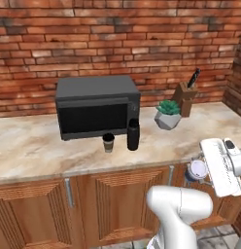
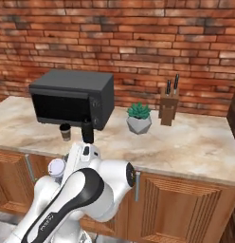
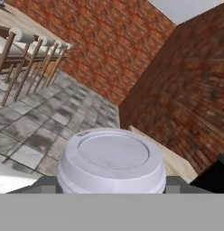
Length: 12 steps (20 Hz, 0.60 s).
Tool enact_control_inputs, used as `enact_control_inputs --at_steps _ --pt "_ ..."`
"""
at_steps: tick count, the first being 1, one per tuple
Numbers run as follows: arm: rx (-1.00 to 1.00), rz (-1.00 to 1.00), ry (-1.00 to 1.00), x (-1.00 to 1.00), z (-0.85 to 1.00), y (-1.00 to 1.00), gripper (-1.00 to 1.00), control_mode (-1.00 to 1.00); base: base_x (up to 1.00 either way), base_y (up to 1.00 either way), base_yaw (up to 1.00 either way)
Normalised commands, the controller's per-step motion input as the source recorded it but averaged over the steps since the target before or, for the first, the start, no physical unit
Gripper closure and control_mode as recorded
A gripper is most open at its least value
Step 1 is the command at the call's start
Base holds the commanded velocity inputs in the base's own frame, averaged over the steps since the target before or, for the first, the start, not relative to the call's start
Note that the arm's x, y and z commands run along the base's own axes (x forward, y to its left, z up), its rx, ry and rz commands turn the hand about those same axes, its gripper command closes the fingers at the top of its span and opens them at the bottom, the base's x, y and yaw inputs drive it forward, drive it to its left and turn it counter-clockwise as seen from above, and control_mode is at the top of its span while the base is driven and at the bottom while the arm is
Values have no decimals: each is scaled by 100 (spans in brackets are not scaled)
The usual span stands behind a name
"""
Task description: Move the drinks to the dining counter.
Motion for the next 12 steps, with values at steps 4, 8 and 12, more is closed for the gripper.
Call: enact_control_inputs --at_steps 4,8,12 --pt "0 0 0 0 0 0 100 100 -97 0 20" --pt "0 0 0 0 0 0 100 100 -24 24 37" --pt "0 0 0 0 0 0 100 100 0 47 56"
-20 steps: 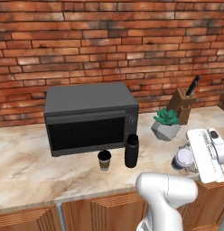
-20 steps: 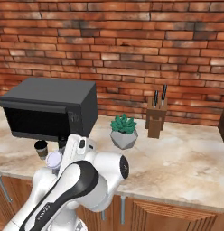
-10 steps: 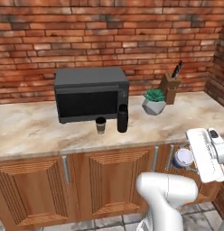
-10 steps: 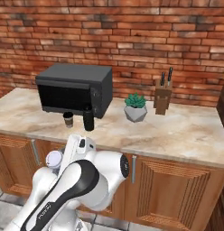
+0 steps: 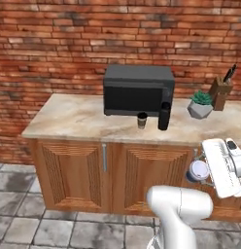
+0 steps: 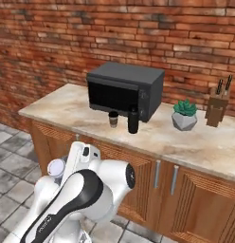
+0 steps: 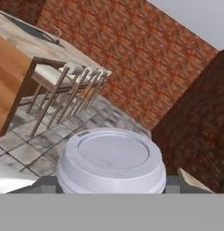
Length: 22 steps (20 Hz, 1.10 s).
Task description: Move the drinks to the dining counter.
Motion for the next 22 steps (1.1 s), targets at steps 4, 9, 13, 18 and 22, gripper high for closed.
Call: enact_control_inputs --at_steps 4,9,13,18,22 --pt "0 0 0 0 0 0 100 100 0 56 68" --pt "0 0 0 0 0 0 100 100 1 58 75" --pt "0 0 0 0 0 0 100 100 12 58 77" --pt "0 0 0 0 0 0 100 100 15 57 75" --pt "0 0 0 0 0 0 100 100 10 52 72"
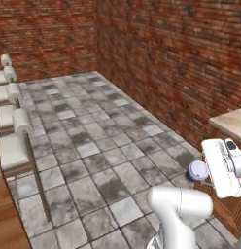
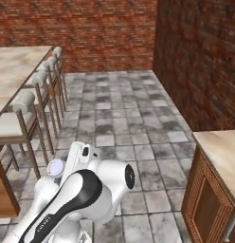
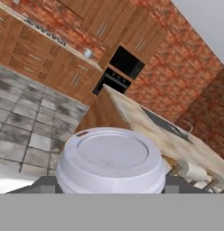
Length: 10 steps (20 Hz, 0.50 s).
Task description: Move the drinks to the dining counter.
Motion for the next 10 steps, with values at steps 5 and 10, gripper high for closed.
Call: enact_control_inputs --at_steps 5,10 --pt "0 0 0 0 0 0 100 100 10 43 69" --pt "0 0 0 0 0 0 100 100 15 32 58"
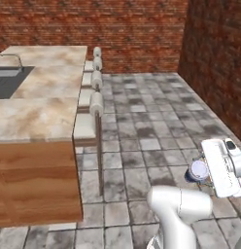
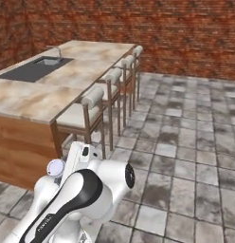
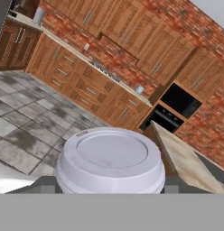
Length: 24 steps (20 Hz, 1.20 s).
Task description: Move the drinks to the dining counter.
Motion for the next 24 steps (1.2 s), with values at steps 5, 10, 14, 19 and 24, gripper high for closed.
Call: enact_control_inputs --at_steps 5,10,14,19,24 --pt "0 0 0 0 0 0 100 100 50 16 22" --pt "0 0 0 0 0 0 100 100 88 28 1" --pt "0 0 0 0 0 0 100 100 85 54 0" --pt "0 0 0 0 0 0 100 100 -3 97 2" --pt "0 0 0 0 0 0 100 100 -12 99 3"
